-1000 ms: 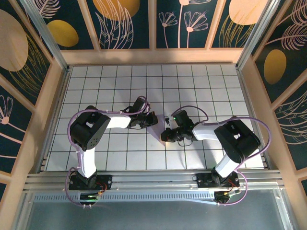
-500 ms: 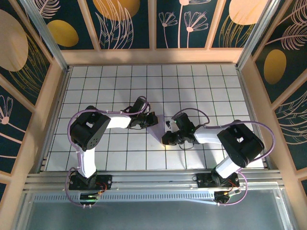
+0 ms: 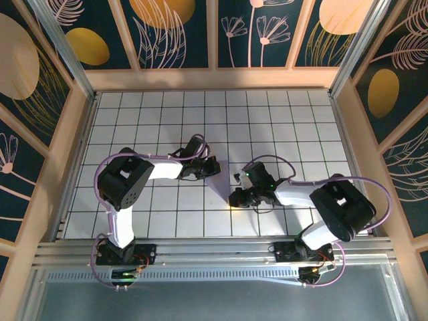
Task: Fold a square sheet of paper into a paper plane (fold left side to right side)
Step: Fourth fold the wing at the center of the table.
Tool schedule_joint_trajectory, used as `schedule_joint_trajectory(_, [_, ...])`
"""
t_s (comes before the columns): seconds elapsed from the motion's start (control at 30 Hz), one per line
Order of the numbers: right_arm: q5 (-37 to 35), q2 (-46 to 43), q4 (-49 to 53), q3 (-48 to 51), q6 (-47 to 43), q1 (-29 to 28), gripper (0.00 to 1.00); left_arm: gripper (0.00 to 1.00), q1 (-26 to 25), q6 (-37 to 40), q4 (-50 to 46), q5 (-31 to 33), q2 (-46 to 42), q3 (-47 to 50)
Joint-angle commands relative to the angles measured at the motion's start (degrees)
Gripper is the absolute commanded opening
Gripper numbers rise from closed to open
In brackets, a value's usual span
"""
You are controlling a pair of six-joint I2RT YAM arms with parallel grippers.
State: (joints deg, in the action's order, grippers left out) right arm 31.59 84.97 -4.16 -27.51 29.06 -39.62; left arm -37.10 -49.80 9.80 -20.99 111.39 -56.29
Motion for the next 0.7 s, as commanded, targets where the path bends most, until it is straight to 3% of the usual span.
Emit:
schedule_joint_trajectory(0.0, [0.7,-1.5,12.0,2.2,0.1,-1.3,0.00,0.00,0.4,-0.2,-6.7,3.9,2.9,0.9])
schedule_joint_trajectory(0.27, [2.0,-8.5,16.0,-1.6,-3.0,1.4,0.00,0.02,0.4,-1.8,-1.6,-1.5,-0.2,-1.0])
schedule_joint_trajectory(0.53, [1.0,-10.4,5.7,-4.3,-5.6,8.0,0.34,0.20,3.0,-1.2,-0.6,-1.9,-10.3,0.0])
schedule_joint_trajectory(0.67, [-0.6,-6.2,-2.0,-5.9,-6.7,10.0,0.42,0.28,5.6,-0.9,-0.7,0.9,-17.6,4.4])
